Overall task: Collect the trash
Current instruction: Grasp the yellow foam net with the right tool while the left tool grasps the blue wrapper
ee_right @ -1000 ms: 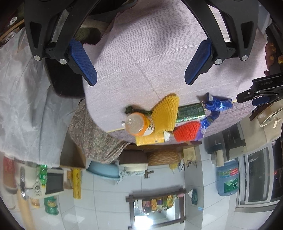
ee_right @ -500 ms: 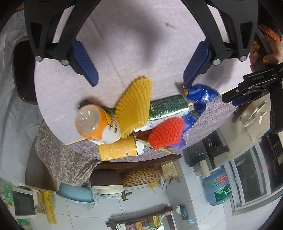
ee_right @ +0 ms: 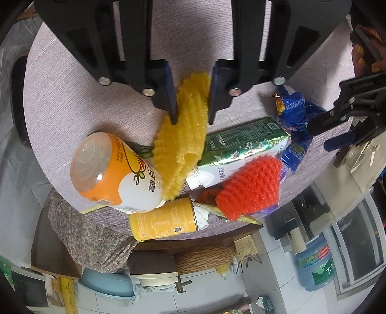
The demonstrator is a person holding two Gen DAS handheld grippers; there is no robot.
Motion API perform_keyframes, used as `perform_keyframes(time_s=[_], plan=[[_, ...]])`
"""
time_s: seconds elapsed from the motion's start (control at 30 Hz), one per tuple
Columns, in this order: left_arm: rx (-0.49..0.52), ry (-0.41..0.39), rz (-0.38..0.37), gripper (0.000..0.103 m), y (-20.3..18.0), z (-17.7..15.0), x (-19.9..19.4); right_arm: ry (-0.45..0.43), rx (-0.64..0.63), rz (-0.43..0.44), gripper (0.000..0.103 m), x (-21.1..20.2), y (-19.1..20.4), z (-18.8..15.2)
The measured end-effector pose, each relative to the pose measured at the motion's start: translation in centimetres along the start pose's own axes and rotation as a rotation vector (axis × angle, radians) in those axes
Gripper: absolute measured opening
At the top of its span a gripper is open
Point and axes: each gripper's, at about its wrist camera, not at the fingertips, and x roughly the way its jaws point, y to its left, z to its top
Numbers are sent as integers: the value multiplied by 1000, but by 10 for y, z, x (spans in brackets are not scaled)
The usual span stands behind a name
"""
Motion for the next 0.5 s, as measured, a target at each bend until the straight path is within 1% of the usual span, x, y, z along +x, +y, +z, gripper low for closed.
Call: perform_keyframes(time_s=[0.07, 0.13, 0.2, 0.27, 0.3, 0.37, 0.4, 0.47, 0.5], plan=[[19, 16, 7, 70, 0, 4, 6, -6, -11, 0, 19, -3, 0, -3], [42, 27, 22, 66, 0, 7, 11, -15, -20, 2, 19, -7, 0, -6], [43, 38, 22, 61, 1, 9, 14, -26, -36, -7, 18, -12, 1, -10], [44, 51, 17, 52, 2, 10, 17, -30, -46, -6, 18, -15, 2, -13], [48, 59, 14, 50, 2, 11, 20, -30, -47, -1, 18, -16, 2, -15], [45, 67, 15, 40, 2, 9, 24, -30, -48, 1, 18, -19, 3, -19], [36, 70, 12, 37, 3, 8, 25, -30, -50, 1, 18, -20, 2, -18], [7, 69, -6, 27, 6, 4, 25, -37, -59, -2, 18, -24, 3, -21], [-12, 66, -16, 24, 8, 2, 23, -39, -63, -3, 19, -25, 4, -23]])
